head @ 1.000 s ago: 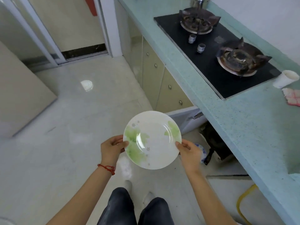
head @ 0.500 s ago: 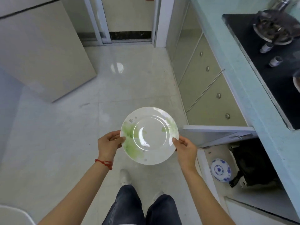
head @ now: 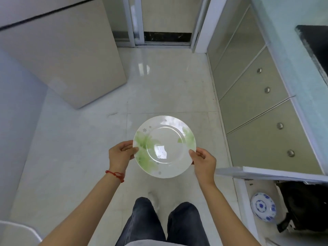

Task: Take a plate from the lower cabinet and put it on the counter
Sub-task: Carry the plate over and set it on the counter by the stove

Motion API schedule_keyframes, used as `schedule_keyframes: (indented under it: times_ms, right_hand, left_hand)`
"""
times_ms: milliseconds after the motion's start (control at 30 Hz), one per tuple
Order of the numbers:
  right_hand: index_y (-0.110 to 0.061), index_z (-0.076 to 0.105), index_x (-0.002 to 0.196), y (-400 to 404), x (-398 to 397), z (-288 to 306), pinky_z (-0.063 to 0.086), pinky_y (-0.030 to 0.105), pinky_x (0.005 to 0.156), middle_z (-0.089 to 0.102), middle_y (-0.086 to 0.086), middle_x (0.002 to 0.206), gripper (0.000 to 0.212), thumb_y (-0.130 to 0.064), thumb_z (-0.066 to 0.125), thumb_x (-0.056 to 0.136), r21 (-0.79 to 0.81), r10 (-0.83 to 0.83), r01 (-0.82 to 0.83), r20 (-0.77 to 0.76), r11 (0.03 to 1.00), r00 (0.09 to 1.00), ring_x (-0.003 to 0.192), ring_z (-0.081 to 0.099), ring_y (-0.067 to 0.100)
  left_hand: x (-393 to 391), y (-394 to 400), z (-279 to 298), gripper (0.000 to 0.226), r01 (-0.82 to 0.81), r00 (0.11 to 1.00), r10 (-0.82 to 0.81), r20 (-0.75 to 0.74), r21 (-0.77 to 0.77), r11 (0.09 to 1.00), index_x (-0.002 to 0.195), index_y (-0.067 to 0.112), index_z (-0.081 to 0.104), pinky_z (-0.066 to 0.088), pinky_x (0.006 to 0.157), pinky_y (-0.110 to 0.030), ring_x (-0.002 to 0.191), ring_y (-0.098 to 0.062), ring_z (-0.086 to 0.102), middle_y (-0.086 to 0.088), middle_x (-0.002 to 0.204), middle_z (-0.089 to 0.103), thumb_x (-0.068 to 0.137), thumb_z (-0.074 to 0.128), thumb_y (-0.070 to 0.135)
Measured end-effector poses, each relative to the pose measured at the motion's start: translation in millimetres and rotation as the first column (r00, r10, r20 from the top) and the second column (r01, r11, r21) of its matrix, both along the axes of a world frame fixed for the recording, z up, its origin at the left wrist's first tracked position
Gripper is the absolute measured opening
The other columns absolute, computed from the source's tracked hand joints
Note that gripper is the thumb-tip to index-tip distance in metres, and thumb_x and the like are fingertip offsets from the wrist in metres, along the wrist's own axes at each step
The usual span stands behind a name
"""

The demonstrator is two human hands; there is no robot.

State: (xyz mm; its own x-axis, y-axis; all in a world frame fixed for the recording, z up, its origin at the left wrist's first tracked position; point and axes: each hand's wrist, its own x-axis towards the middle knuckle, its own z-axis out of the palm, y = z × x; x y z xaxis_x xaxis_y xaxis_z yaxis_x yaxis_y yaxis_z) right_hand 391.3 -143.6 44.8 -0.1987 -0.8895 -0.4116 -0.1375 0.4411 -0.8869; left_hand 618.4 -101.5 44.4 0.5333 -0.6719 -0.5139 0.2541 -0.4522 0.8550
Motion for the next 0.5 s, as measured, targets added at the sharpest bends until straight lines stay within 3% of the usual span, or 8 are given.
schedule_keyframes:
  times_ms: [233,367,500]
  right_hand:
    - [-0.032,0.065,0.063,-51,17,-7,0.051,0.014,0.049,0.065,-0.005,0.062,0.029,-0.007,0.067,0.078,-0.02,0.04,-0.041,-0.03,0.999,0.999,0.053,0.058,0.002]
    - [-0.032,0.064,0.066,-95,21,-15,0.05,0.013,0.049,0.066,-0.005,0.066,0.028,-0.008,0.067,0.078,-0.022,0.056,-0.057,-0.041,0.998,0.998,0.055,0.06,0.002]
    - [-0.027,0.065,0.071,-151,21,-20,0.052,0.015,0.05,0.067,0.0,0.07,0.021,-0.008,0.065,0.08,-0.027,0.094,-0.095,-0.039,0.995,0.995,0.063,0.061,0.014]
  left_hand:
    - [16,-44,-11,0.023,-0.037,0.999,0.037,-0.022,0.022,0.999,0.082,0.013,0.069,0.056,0.056,-0.018,0.07,-0.016,0.068,-0.006,0.077,0.07,0.071,0.065,-0.007]
    - [20,-86,-19,0.022,-0.048,0.999,0.049,-0.021,0.037,0.998,0.086,0.009,0.069,0.055,0.055,-0.016,0.07,-0.016,0.067,-0.008,0.078,0.07,0.071,0.064,-0.007]
    - [19,-140,-21,0.022,-0.071,0.997,0.073,-0.02,0.058,0.996,0.082,0.011,0.068,0.055,0.055,-0.017,0.07,-0.015,0.068,-0.006,0.077,0.07,0.071,0.064,-0.008]
